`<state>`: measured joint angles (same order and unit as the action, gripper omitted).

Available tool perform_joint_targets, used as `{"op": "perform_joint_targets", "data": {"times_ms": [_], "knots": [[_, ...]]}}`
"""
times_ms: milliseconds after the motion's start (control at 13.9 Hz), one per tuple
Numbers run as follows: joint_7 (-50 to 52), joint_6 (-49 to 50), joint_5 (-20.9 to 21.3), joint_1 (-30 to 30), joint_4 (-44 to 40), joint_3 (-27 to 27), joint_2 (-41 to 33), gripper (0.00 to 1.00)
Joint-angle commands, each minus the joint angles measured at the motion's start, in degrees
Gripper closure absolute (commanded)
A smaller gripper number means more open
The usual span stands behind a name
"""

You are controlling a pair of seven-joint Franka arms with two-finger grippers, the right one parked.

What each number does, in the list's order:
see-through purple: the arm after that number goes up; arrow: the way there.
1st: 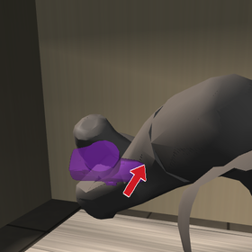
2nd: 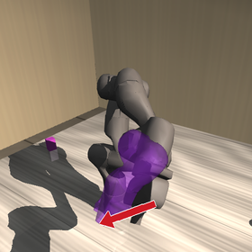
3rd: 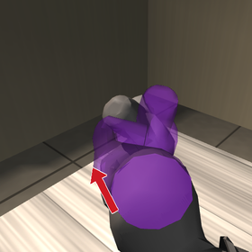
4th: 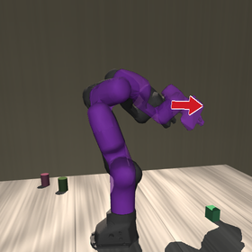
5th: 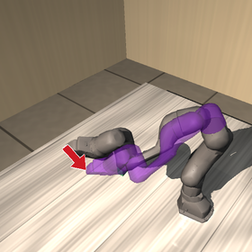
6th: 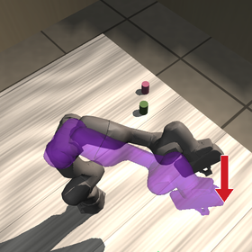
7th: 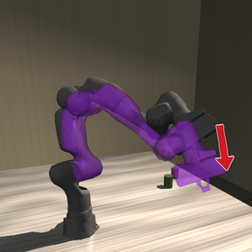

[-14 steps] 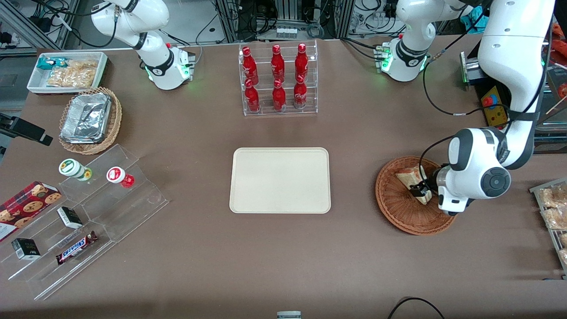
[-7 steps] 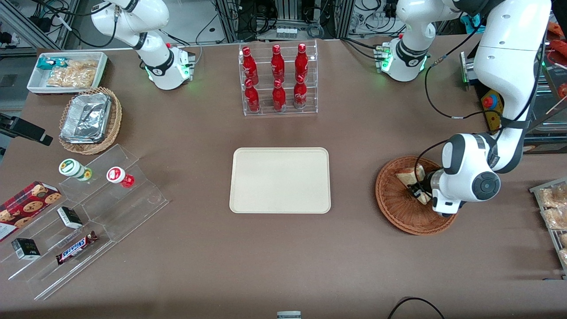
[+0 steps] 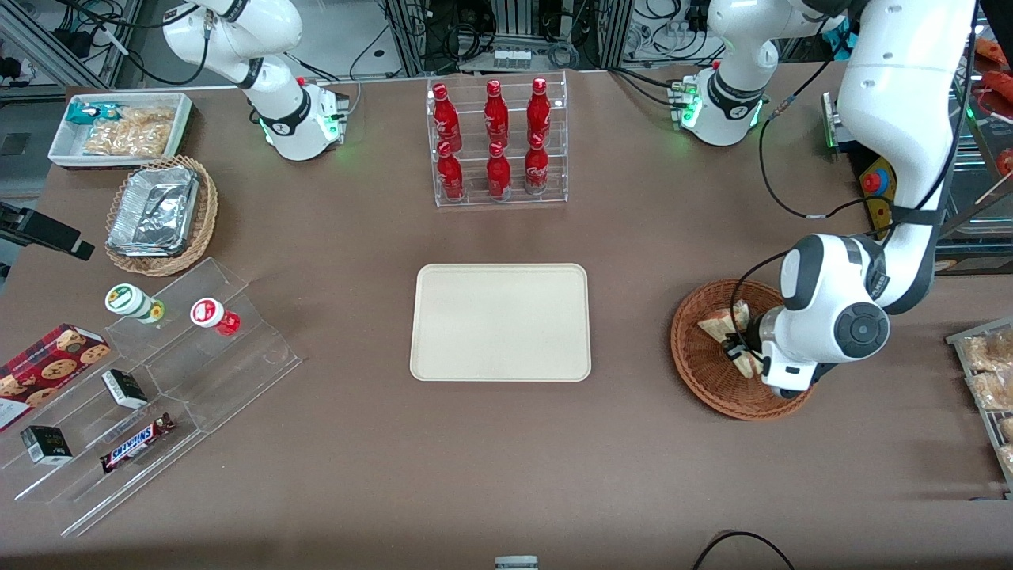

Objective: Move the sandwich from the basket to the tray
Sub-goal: 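Lift the sandwich and carry it over the beige tray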

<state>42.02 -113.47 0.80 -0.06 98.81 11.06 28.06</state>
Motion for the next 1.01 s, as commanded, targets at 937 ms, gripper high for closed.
{"op": "perform_joint_targets", "data": {"times_ms": [937], "knots": [[10.9, -0.5, 0.3, 37.4, -22.0, -0.3, 14.7, 0.79]]}}
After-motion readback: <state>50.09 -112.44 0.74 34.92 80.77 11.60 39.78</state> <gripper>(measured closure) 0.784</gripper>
